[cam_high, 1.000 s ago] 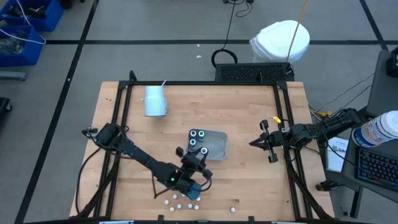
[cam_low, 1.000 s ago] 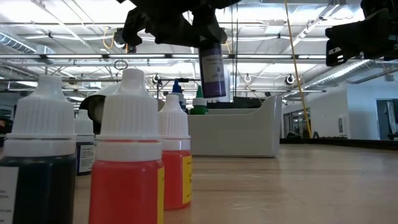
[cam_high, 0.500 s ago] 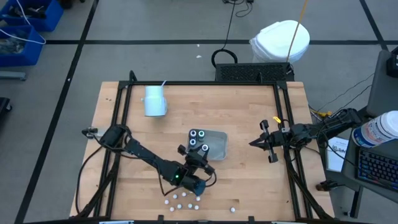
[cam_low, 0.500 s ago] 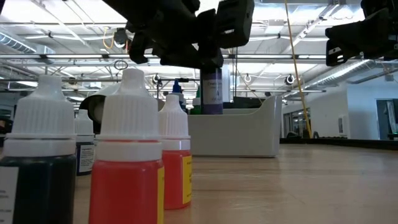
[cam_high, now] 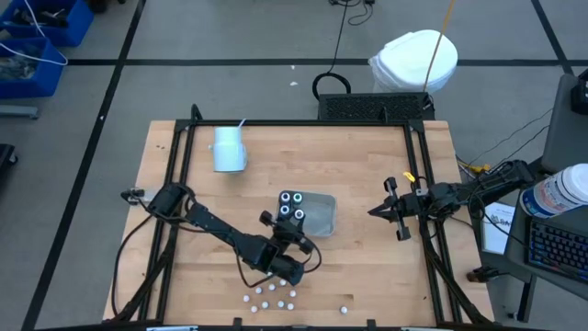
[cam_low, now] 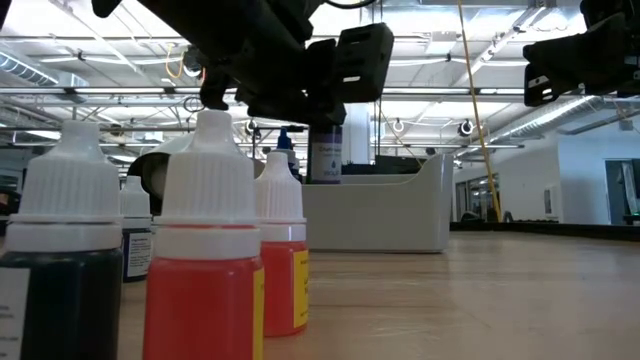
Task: Pick & Place food coloring
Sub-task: Put the large purple food coloring bottle into the white container
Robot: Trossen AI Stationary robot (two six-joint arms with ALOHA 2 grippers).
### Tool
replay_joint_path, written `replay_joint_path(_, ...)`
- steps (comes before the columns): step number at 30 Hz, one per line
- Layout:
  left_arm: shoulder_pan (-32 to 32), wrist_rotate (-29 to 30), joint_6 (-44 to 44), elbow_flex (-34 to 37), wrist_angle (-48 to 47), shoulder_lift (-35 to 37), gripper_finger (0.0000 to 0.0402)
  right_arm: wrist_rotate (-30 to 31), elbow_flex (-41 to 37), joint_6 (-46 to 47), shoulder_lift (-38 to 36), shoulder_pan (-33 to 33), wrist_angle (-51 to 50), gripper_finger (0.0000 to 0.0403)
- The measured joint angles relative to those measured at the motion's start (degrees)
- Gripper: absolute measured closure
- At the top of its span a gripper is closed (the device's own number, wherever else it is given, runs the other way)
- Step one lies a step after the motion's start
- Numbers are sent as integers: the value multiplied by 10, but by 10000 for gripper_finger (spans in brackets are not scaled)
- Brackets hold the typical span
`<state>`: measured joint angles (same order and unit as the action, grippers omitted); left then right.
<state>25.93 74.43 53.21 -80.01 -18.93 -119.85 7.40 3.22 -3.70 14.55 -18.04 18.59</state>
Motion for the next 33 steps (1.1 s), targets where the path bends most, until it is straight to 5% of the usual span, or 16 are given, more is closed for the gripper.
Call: replay_joint_path(33, -23, -34, 30, 1, -52, -28, 281, 0, 0, 0, 1, 0, 0, 403)
